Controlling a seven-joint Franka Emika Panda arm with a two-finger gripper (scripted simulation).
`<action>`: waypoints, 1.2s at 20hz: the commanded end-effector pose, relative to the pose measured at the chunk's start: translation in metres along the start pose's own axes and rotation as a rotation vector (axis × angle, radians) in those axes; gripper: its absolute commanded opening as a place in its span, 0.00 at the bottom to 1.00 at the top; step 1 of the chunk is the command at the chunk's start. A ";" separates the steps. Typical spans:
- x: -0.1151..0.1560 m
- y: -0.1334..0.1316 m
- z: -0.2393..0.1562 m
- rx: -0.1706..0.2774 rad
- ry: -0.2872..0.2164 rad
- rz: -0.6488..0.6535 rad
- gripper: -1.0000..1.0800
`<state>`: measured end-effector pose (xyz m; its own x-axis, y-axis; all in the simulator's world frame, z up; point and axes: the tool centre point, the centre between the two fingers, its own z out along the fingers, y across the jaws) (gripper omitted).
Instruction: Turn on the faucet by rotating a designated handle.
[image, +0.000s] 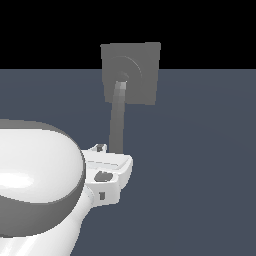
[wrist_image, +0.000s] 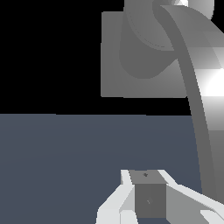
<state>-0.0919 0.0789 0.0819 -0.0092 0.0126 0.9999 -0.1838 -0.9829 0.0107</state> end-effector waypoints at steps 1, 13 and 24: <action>-0.004 0.006 -0.001 -0.008 -0.011 -0.028 0.00; -0.002 0.028 -0.001 -0.008 -0.011 -0.028 0.00; 0.002 0.066 -0.001 -0.008 -0.012 -0.028 0.00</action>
<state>-0.1047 0.0383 0.0776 0.0176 0.0238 0.9996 -0.1581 -0.9871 0.0263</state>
